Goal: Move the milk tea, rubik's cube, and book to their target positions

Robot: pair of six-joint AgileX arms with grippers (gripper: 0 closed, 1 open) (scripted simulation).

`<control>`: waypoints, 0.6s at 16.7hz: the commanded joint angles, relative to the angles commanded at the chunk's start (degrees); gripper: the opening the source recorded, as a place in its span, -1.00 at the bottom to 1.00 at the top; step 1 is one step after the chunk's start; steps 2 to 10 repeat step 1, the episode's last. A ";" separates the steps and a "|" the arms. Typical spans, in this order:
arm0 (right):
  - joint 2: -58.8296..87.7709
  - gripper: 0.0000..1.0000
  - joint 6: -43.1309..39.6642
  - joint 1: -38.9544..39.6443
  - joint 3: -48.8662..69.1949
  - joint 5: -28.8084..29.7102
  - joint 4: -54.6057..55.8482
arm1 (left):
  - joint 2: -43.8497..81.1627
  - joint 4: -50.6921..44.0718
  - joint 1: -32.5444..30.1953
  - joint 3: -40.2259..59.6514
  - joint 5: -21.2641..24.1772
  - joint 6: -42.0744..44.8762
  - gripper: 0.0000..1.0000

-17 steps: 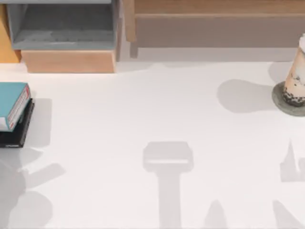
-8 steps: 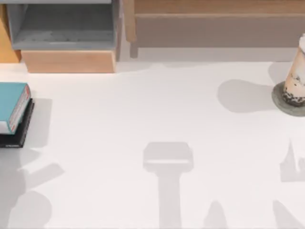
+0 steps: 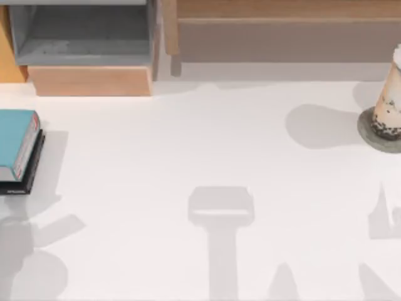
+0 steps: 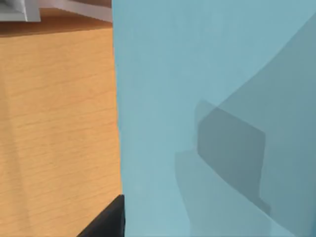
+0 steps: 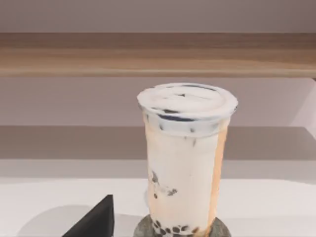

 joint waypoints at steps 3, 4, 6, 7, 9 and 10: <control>0.00 1.00 0.00 0.00 0.00 0.00 0.00 | 0.00 0.00 0.00 0.00 0.00 0.00 1.00; 0.00 1.00 0.00 0.00 0.00 0.00 0.00 | 0.00 0.00 0.00 0.00 0.00 0.00 1.00; 0.00 1.00 0.00 0.00 0.00 0.00 0.00 | 0.00 0.00 0.00 0.00 0.00 0.00 1.00; 0.00 1.00 0.00 0.00 0.00 0.00 0.00 | 0.00 0.00 0.00 0.00 0.00 0.00 1.00; 0.00 1.00 0.00 0.00 0.00 0.00 0.00 | 0.00 0.00 0.00 0.00 0.00 0.00 1.00; 0.00 1.00 0.00 0.00 0.00 0.00 0.00 | 0.00 0.00 0.00 0.00 0.00 0.00 1.00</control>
